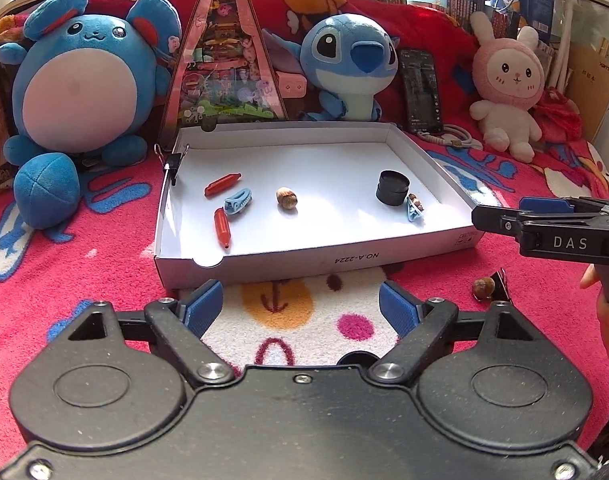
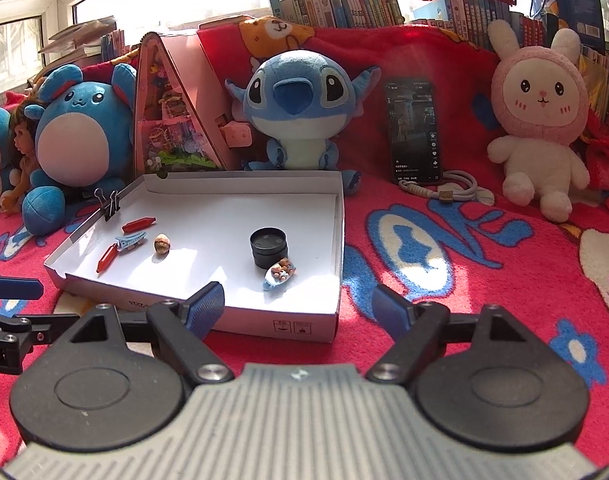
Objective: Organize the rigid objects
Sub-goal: 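Withdraw both tools toward the black cup and black binder clip, then grasp the black cup with the left tool while the right tool grasps the binder clip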
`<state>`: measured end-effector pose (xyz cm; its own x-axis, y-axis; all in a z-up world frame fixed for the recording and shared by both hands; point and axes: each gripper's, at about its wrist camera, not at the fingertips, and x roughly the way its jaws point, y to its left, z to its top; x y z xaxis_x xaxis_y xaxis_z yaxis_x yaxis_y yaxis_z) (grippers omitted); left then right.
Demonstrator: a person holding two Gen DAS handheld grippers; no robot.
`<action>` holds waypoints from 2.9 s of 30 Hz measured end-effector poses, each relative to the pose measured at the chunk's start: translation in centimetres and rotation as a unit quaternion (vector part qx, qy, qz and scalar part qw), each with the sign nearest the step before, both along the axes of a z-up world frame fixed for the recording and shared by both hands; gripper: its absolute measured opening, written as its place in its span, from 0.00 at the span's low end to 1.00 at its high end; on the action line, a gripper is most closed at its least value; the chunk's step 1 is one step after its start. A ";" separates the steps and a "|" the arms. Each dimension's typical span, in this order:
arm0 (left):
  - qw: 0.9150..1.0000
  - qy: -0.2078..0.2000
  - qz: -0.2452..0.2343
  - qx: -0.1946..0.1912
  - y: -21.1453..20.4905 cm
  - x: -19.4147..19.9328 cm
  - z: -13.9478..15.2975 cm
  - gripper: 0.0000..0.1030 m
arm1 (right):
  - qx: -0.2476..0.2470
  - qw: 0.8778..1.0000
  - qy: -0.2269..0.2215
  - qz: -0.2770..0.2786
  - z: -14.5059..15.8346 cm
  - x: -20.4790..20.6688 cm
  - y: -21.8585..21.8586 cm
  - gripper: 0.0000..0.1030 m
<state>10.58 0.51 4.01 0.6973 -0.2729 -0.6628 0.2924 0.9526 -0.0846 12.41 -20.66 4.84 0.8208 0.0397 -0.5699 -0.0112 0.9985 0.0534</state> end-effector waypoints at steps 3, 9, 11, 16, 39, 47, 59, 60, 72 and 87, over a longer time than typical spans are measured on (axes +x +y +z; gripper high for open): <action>1.000 0.001 -0.003 -0.002 0.0 -0.6 -0.1 0.82 | -0.006 1.000 -0.001 -0.002 -0.2 -0.5 -0.2 0.86; 1.000 0.004 -0.005 0.000 0.0 -1.7 -0.6 0.82 | -0.012 1.000 -0.001 -0.003 -0.8 -1.7 -0.5 0.87; 1.000 0.008 -0.007 -0.003 0.0 -1.9 -0.8 0.82 | -0.013 1.000 0.000 -0.003 -1.0 -2.1 -0.7 0.87; 1.000 0.007 -0.007 0.002 -0.1 -2.8 -1.3 0.82 | -0.017 1.000 0.003 -0.002 -1.6 -3.1 -0.7 0.87; 0.999 0.025 -0.028 -0.007 -1.3 -5.6 -3.1 0.49 | -0.058 0.998 0.009 0.022 -4.2 -6.1 0.4 0.89; 1.000 0.011 -0.018 0.000 -1.2 -5.6 -3.1 0.37 | -0.078 0.996 0.009 0.034 -4.1 -6.1 1.1 0.77; 1.000 0.001 -0.020 0.013 -2.2 -5.0 -3.4 0.30 | -0.127 0.986 0.037 0.103 -4.2 -3.7 0.5 0.70; 1.000 0.001 -0.020 0.013 -2.2 -4.9 -3.5 0.30 | -0.131 0.984 0.037 0.111 -4.2 -3.6 0.4 0.70; 1.000 -0.001 -0.019 0.016 -2.3 -4.8 -3.5 0.30 | -0.060 0.987 0.049 0.137 -4.4 -3.4 -0.8 0.40; 1.000 0.001 -0.007 0.008 -1.5 -4.7 -3.0 0.30 | -0.033 0.987 0.019 0.159 -2.5 -5.7 0.9 0.39</action>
